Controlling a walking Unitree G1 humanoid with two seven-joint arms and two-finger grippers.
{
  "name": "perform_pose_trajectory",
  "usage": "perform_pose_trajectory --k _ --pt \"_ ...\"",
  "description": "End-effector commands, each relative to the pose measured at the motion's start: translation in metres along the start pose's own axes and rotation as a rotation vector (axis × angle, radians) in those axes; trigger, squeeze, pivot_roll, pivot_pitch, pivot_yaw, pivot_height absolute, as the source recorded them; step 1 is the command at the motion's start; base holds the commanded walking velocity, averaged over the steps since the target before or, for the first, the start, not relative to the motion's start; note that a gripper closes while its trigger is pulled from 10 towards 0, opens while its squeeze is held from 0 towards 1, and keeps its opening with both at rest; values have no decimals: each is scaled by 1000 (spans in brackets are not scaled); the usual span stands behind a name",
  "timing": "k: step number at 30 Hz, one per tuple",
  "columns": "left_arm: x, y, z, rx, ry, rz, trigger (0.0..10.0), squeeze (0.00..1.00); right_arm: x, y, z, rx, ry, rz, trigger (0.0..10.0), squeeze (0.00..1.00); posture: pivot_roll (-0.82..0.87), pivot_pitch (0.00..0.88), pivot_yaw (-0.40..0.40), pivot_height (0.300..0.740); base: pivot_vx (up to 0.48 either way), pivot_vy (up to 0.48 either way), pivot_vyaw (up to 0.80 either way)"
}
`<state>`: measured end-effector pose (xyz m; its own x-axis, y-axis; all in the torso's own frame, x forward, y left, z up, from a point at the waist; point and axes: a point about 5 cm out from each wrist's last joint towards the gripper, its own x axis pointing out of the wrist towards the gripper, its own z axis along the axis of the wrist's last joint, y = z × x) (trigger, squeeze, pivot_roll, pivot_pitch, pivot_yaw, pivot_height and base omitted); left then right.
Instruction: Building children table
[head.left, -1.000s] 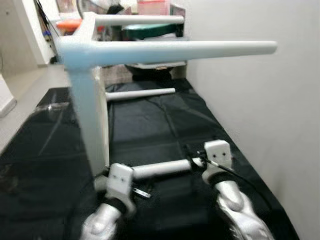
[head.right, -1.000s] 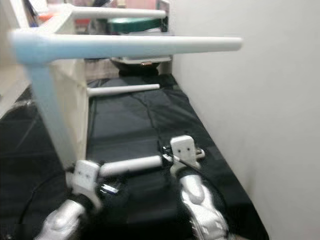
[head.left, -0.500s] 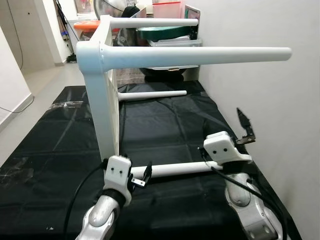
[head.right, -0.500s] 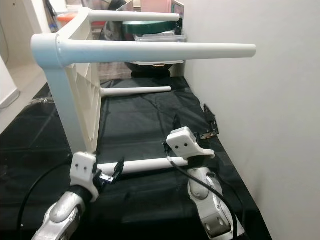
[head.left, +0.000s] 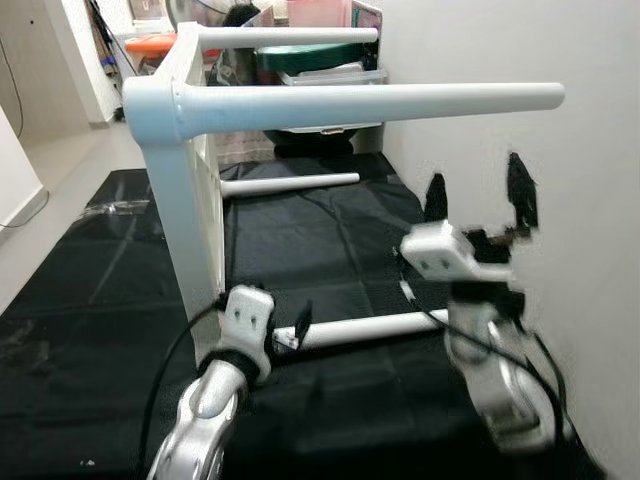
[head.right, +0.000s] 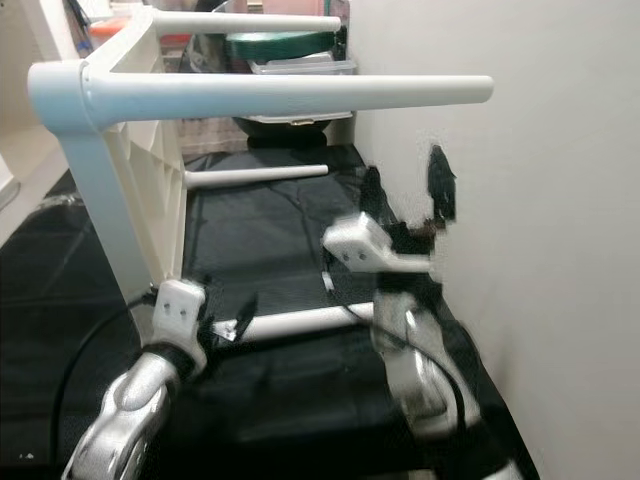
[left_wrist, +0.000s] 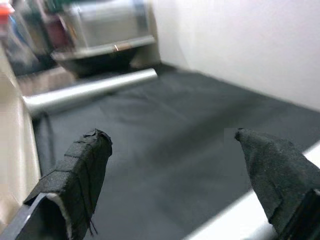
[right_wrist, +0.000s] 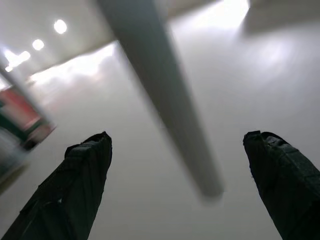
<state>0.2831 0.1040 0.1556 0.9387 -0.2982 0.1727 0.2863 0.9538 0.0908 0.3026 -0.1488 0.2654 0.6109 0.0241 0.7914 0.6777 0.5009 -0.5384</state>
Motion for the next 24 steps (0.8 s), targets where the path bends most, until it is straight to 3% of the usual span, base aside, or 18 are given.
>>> perform_pose_trajectory --k 1,7,16,24 --pt "1 4 -6 13 22 20 10000 0 0 5 -1 -31 -20 17 10000 0 100 0 -9 740 0 0 0" --pt "14 7 -7 16 7 54 10000 0 27 6 0 -108 -78 -32 10000 0 95 0 -12 740 0 0 0" --pt "16 9 -12 24 13 72 10000 0 49 8 5 -141 -124 -85 10000 0 97 0 -20 740 0 0 0" --pt "18 23 -17 47 17 166 10000 0 68 17 14 -172 -168 -113 10000 0 99 0 -27 740 0 0 0"
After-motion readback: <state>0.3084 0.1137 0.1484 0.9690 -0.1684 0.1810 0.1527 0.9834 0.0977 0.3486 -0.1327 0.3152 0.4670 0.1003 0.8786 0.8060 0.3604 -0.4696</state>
